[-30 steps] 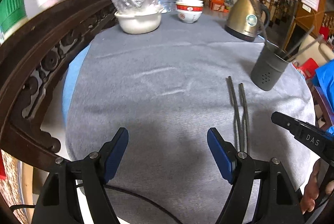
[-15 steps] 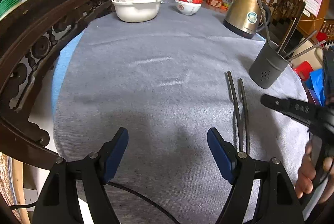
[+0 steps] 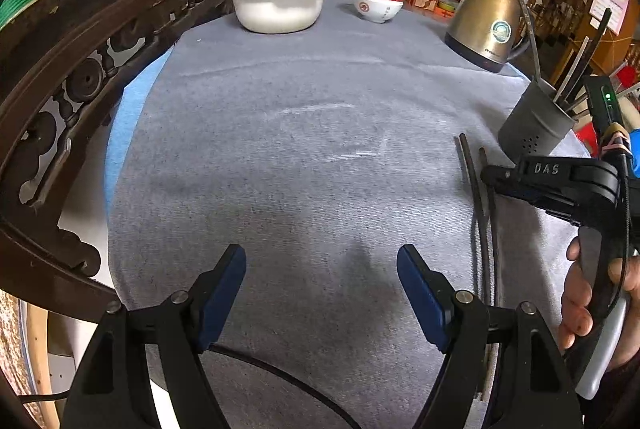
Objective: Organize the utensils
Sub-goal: 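Move both open tools back over the last two chopsticks on the cloth, then grasp a chopstick with the right tool while the left tool grasps the last chopstick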
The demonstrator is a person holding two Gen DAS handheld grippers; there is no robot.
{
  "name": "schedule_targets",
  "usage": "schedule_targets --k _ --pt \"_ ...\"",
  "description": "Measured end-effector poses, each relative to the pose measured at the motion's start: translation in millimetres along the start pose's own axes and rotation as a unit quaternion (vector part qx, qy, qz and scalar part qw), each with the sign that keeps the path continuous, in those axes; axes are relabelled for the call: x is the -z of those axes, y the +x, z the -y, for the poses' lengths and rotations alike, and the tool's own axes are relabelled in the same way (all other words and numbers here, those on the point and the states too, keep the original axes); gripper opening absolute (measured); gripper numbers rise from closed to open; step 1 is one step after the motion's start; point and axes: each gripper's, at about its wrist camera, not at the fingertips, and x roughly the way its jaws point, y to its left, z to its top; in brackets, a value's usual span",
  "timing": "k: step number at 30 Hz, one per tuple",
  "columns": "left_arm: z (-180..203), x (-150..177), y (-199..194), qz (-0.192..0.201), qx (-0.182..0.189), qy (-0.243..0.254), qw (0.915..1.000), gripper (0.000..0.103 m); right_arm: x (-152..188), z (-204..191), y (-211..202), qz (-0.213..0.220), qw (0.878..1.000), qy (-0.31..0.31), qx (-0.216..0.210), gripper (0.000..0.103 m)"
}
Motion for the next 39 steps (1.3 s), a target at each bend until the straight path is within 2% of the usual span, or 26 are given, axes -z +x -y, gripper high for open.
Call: schedule_targets --k 4,9,13,16,24,32,39 --pt "-3 -2 3 -0.002 0.001 -0.002 1.0000 0.078 -4 -4 1 0.014 1.000 -0.014 0.022 0.033" --pt "-5 -1 6 -0.007 0.000 -0.004 1.0000 0.078 -9 -26 9 0.012 0.994 -0.079 0.081 0.032" --pt "-8 -2 6 -0.008 0.000 -0.008 0.9999 0.078 -9 -28 11 0.014 0.989 -0.105 0.105 0.019" --pt "-7 -2 4 -0.009 -0.003 -0.007 0.9999 0.078 -9 -18 8 0.008 0.990 -0.108 0.093 0.014" --pt "9 -10 4 -0.026 0.010 0.014 0.9995 0.078 -7 8 -6 -0.011 0.990 -0.120 0.076 0.012" --pt "52 -42 14 -0.051 0.037 0.068 0.9957 0.078 -2 37 -22 -0.014 0.991 -0.111 0.069 0.010" --pt "86 -76 49 -0.086 0.063 0.092 0.9901 0.078 4 49 -29 -0.003 0.992 -0.114 0.047 0.010"
